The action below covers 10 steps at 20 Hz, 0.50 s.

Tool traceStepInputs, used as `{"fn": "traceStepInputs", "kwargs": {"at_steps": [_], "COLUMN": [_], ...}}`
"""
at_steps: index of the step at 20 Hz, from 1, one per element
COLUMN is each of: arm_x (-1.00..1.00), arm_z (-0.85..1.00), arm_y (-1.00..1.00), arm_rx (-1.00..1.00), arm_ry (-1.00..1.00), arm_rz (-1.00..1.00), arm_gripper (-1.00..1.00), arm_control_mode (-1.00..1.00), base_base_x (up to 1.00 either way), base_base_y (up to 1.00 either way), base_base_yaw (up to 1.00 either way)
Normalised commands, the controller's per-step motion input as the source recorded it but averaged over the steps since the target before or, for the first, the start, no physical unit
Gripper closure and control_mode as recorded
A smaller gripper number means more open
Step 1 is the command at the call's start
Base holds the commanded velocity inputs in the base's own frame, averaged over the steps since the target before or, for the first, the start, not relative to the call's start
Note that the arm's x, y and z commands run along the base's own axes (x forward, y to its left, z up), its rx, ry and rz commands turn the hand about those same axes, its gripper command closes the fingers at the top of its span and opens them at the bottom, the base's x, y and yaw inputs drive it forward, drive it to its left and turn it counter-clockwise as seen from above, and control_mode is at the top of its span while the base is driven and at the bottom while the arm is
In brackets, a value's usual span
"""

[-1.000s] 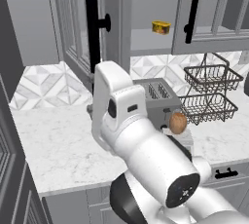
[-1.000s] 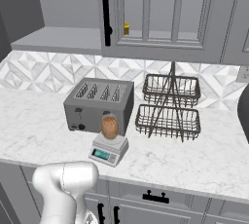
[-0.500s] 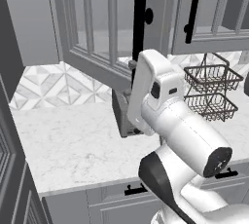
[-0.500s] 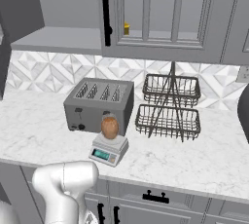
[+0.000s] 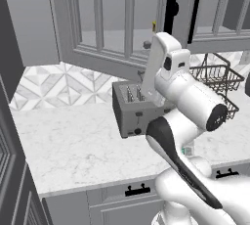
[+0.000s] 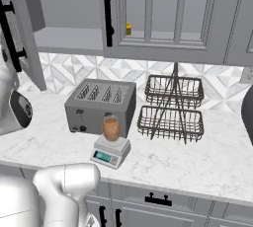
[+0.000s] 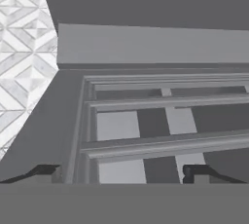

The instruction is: Pick the honey bottle and place it on the digital scale for weighing, and close the cabinet.

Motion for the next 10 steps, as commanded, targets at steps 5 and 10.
{"fn": "traceStepInputs", "kwargs": {"at_steps": [5, 10], "arm_x": [1.0, 0.99], "arm_z": [-0.01, -0.02], "arm_y": [-0.36, -0.23], "arm_rx": [0.0, 0.0], "arm_ry": [0.0, 0.0], "arm_rz": [-0.02, -0.05], "arm_gripper": [-1.0, -1.0], "arm_control_mode": [-1.0, -1.0], "base_base_x": [0.0, 0.0], "base_base_y": [0.0, 0.0], "base_base_yaw": [0.0, 0.0]}}
